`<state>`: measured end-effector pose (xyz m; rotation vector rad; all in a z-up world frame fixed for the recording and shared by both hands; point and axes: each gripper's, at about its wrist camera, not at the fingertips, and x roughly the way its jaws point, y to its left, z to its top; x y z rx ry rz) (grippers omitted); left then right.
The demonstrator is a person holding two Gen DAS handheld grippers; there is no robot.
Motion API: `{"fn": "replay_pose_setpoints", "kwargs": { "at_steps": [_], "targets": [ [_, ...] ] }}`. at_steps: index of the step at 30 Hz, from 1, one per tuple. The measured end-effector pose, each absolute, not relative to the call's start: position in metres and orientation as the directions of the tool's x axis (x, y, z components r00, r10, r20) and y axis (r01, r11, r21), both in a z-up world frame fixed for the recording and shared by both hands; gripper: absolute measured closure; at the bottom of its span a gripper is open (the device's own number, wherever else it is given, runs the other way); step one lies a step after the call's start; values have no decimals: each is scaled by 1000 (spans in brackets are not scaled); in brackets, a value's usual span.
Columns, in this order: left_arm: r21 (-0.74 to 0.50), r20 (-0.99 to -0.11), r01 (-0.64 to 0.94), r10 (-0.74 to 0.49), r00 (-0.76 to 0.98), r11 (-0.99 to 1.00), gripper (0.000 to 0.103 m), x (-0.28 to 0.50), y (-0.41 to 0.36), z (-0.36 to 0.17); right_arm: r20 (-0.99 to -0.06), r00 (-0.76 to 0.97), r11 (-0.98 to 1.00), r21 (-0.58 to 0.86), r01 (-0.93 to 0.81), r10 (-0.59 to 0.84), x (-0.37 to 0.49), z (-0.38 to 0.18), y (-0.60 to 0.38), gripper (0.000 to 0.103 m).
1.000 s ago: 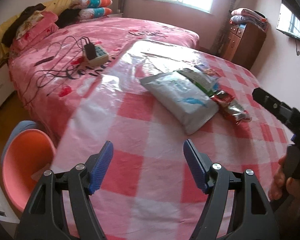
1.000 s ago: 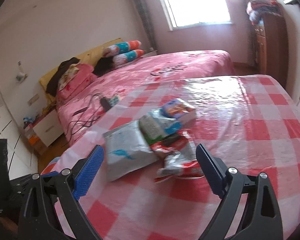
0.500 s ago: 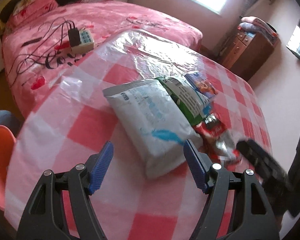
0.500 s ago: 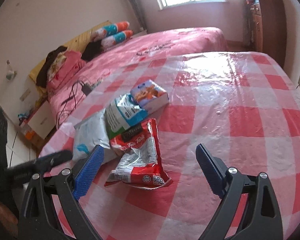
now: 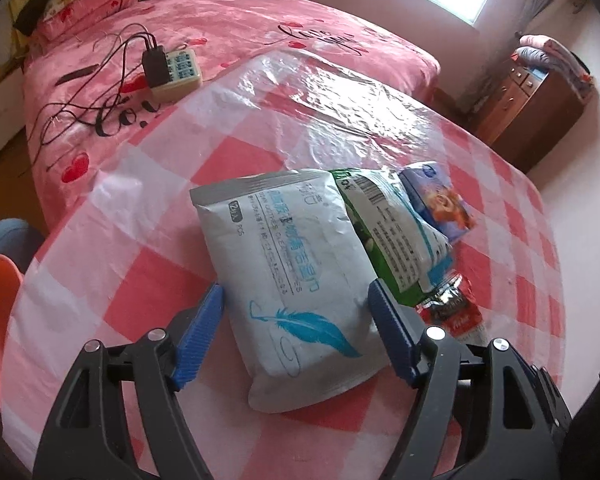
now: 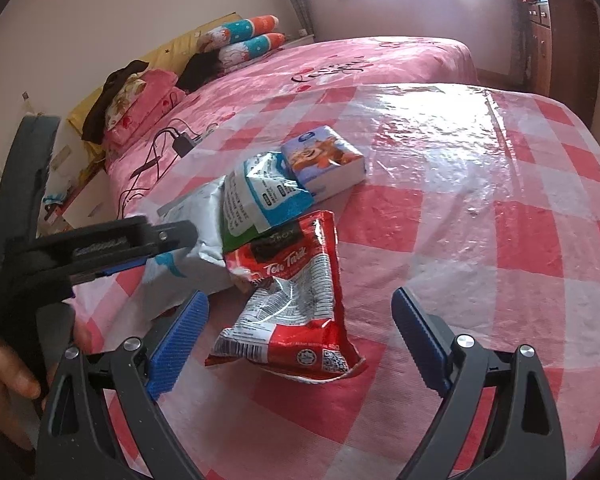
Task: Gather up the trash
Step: 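Grasp the white feather-print wipes pack with the left tool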
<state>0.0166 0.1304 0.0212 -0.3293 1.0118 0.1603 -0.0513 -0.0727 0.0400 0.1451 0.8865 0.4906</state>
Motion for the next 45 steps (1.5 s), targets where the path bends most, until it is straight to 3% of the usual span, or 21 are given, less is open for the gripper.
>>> {"fn": "replay_pose_setpoints", "kwargs": {
  "at_steps": [11, 21, 30, 36, 41, 45],
  "targets": [
    [-107, -854, -313, 74, 515, 944, 20, 37, 131, 16, -716, 514, 877, 319, -360, 472, -50, 37, -63, 11],
    [-64, -855, -329, 118, 504, 942, 19, 42, 124, 14, -723, 513, 880, 305, -364, 462, -44, 37, -61, 22],
    [-20, -839, -287, 140, 526, 958, 9, 43, 117, 2, -723, 511, 879, 305, -366, 464, -44, 35, -62, 22],
    [-10, -830, -265, 140, 539, 964, 15, 40, 116, 2, -727, 513, 883, 294, -367, 456, -46, 36, -61, 22],
    [-23, -825, -256, 126, 551, 966, 20, 33, 117, 4, -747, 530, 905, 233, -356, 401, -47, 37, -57, 35],
    [-22, -826, -247, 122, 551, 969, 21, 24, 119, 6, -751, 530, 906, 218, -364, 394, -48, 36, -55, 40]
  ]
}}
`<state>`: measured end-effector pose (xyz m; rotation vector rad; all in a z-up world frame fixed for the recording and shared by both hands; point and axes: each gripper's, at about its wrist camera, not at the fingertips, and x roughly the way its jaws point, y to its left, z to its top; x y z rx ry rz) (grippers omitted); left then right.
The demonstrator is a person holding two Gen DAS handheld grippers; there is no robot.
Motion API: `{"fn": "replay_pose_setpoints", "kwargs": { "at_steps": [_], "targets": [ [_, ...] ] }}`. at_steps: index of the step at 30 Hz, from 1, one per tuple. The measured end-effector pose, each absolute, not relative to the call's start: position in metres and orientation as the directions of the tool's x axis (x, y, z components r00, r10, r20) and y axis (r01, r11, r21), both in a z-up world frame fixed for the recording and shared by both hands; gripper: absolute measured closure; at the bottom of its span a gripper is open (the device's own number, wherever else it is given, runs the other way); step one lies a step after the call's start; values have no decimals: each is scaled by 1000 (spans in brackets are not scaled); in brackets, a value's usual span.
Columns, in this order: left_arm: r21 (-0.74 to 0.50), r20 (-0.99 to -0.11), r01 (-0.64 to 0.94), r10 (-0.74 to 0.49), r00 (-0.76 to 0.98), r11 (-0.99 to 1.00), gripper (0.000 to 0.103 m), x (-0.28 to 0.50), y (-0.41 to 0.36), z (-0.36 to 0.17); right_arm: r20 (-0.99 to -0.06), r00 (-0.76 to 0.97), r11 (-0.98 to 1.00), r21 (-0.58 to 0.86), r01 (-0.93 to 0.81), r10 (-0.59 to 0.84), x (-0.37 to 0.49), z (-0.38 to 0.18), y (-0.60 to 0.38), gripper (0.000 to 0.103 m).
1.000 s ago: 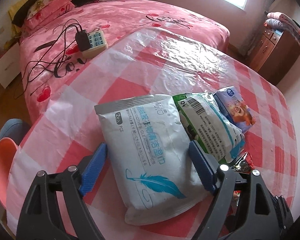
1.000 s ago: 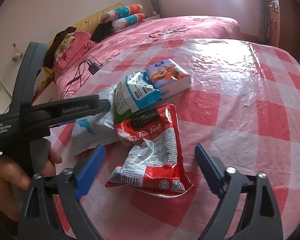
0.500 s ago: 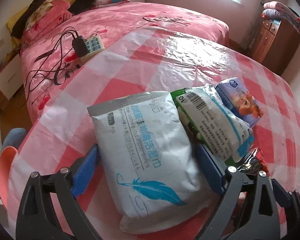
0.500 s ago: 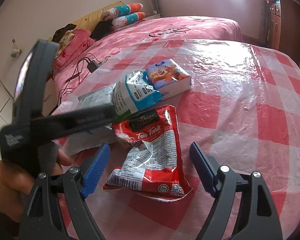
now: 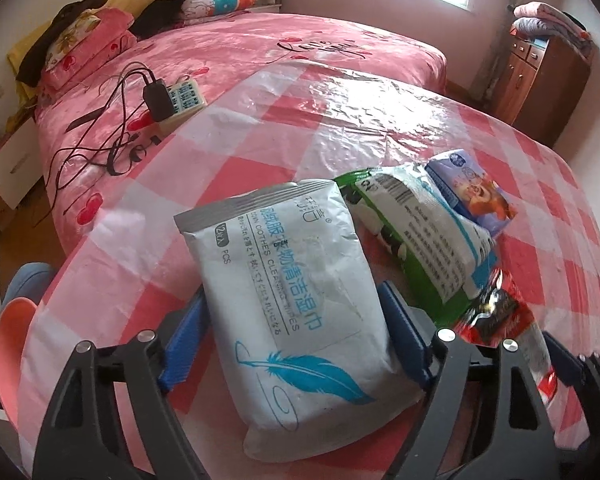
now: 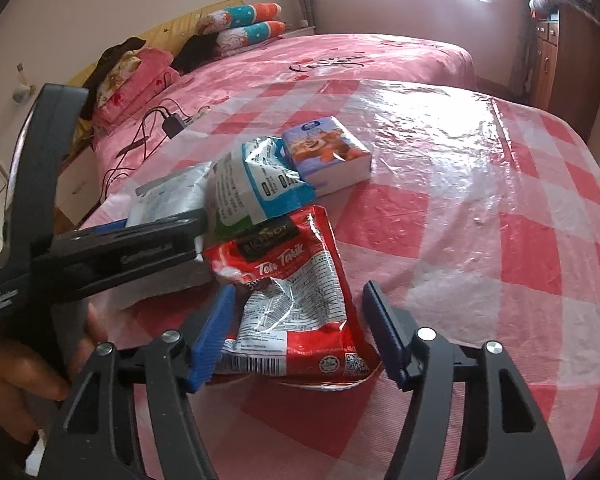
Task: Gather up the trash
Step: 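Grasp the white feather-print wipes pack with the left tool, then grasp the red Tea Tarik packet with the right tool while the left holds the wipes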
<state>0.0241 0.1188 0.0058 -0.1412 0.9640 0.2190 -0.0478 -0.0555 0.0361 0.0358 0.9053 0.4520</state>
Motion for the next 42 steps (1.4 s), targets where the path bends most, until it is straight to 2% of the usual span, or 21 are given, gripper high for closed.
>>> {"fn": "replay_pose_setpoints", "kwargs": {
  "at_steps": [4, 13, 19, 26, 31, 36, 42],
  "targets": [
    [-25, -829, -242, 115, 547, 970, 22, 12, 125, 7, -750, 524, 899, 220, -379, 404, -51, 35, -54, 49],
    [-26, -825, -187, 85, 559, 982, 22, -33, 136, 12, -718, 521, 879, 295, -374, 462, -53, 36, -62, 56],
    [-24, -816, -148, 67, 574, 989, 22, -60, 142, 15, -720, 518, 880, 298, -369, 462, -57, 38, -62, 57],
    [-29, -810, -114, 43, 584, 993, 22, -89, 158, 16, -736, 508, 882, 270, -386, 448, -59, 37, -56, 43],
    [-35, -806, -108, 36, 590, 994, 22, -98, 169, 17, -773, 524, 901, 137, -412, 357, -64, 36, -32, 34],
    [-55, -806, -104, 18, 592, 993, 22, -104, 177, 14, -791, 548, 911, 26, -412, 270, -65, 32, -17, 35],
    [-77, -800, -85, -11, 600, 993, 22, -113, 182, 11, -789, 562, 917, 6, -398, 249, -65, 31, -16, 45]
  ]
}}
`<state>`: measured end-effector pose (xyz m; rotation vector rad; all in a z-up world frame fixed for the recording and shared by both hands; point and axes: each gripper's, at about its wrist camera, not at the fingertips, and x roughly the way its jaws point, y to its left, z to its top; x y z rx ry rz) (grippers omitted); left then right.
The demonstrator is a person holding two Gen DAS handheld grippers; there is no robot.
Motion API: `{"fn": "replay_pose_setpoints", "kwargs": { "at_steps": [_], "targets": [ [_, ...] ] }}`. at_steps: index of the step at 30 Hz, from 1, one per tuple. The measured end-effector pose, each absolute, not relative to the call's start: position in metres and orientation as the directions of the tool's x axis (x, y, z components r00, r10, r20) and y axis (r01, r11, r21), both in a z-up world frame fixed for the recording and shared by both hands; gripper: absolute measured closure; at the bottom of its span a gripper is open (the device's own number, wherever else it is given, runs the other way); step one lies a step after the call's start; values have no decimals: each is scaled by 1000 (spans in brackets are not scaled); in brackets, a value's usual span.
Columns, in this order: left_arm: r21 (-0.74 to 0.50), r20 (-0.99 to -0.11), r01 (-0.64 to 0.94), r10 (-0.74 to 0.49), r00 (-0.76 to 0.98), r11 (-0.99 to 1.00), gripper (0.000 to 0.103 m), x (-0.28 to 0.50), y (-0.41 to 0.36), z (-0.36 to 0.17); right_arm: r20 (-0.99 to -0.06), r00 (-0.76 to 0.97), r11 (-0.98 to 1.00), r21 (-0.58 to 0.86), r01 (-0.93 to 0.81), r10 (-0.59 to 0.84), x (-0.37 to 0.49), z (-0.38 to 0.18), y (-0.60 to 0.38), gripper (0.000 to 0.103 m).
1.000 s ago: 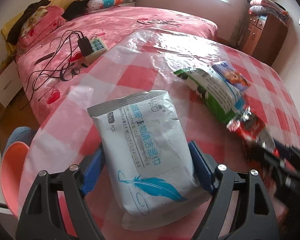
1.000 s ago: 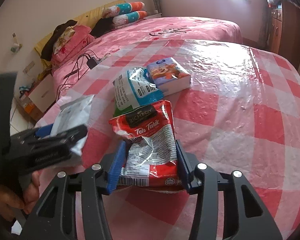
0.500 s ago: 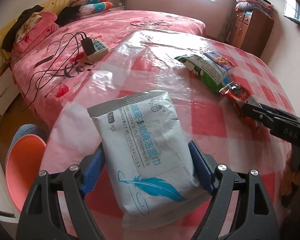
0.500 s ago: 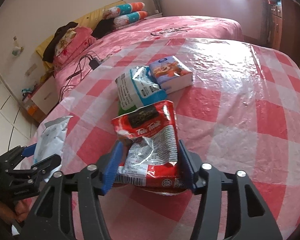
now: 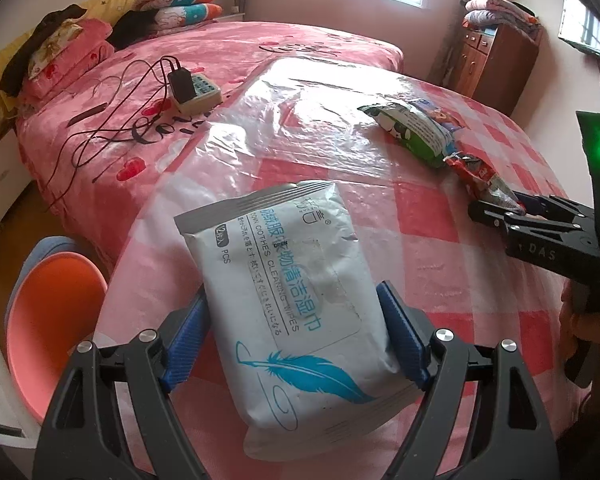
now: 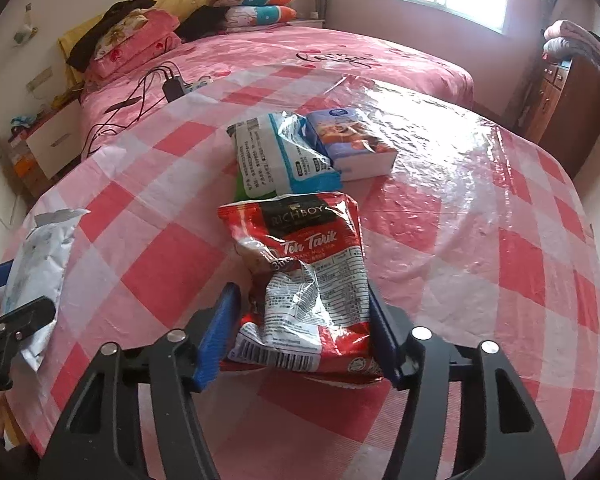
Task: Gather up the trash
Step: 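Grasp the red Tea Tarik packet with the right tool while the left holds the wipes, then carry the wipes pack and Tea Tarik packet with both tools over the orange bucket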
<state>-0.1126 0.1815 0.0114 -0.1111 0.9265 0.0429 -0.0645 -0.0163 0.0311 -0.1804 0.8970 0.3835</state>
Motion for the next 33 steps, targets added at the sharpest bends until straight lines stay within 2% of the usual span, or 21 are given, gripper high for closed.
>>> {"fn": "replay_pose_setpoints", "kwargs": {
  "at_steps": [7, 21, 33],
  "targets": [
    [-109, -790, -70, -43, 611, 992, 22, -123, 189, 9, -772, 598, 920, -46, -390, 215, -78, 34, -12, 54],
    [-159, -753, -56, -84, 653, 986, 22, -143, 210, 16, -759, 557, 912, 120, -391, 338, -106, 45, -6, 56],
    [-181, -723, -134, -39, 690, 974, 22, -167, 255, 28, -720, 463, 805, 225, -549, 517, -131, 81, 72, 56]
  ]
}}
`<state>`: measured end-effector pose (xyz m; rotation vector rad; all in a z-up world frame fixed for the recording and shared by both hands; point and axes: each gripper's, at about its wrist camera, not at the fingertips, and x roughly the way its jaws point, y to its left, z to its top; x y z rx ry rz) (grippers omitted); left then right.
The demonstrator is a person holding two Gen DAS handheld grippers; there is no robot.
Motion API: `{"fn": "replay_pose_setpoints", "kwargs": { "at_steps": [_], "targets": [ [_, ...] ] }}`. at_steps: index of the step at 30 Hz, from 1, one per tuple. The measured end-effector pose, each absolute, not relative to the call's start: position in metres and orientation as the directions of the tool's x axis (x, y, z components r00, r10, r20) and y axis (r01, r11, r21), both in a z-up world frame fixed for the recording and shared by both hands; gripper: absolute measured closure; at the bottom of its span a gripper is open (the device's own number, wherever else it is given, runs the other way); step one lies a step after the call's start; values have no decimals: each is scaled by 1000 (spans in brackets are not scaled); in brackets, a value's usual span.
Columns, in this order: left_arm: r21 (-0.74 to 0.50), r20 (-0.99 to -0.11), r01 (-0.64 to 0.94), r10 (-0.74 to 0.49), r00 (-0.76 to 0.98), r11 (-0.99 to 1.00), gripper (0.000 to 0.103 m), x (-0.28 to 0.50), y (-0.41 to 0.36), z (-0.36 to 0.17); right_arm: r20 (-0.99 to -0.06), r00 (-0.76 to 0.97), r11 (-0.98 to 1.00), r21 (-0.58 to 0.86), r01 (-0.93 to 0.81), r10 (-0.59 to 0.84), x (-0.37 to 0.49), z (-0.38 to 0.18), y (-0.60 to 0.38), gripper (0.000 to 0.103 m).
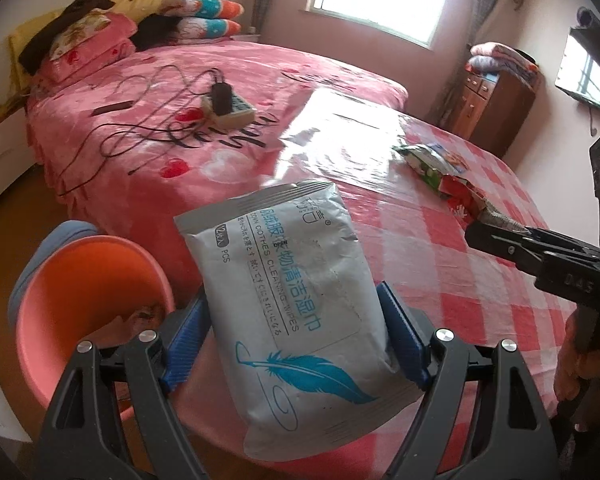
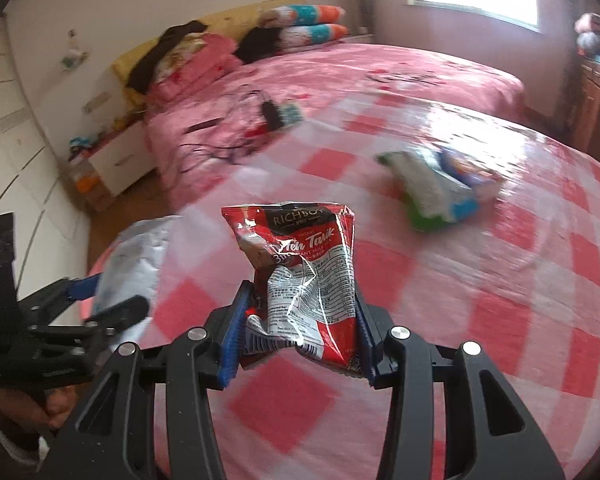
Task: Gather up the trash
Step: 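Carry the wipes pack and Tea Tarik packet with both tools over the orange bucket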
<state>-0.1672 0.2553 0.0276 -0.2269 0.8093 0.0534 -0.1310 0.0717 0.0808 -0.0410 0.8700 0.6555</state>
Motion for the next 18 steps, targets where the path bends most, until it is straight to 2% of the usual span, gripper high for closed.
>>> {"fn": "replay_pose_setpoints", "kwargs": {
  "at_steps": [10, 18],
  "targets": [
    [-169, -742, -326, 97, 663, 930, 22, -196, 331, 18, -713, 278, 630, 287, -721, 643, -150, 92, 185, 56],
    [-165, -763, -500, 212, 611, 850, 22, -223, 402, 2, -713, 173, 521, 303, -798, 679, -163, 86, 266, 55]
  ]
}}
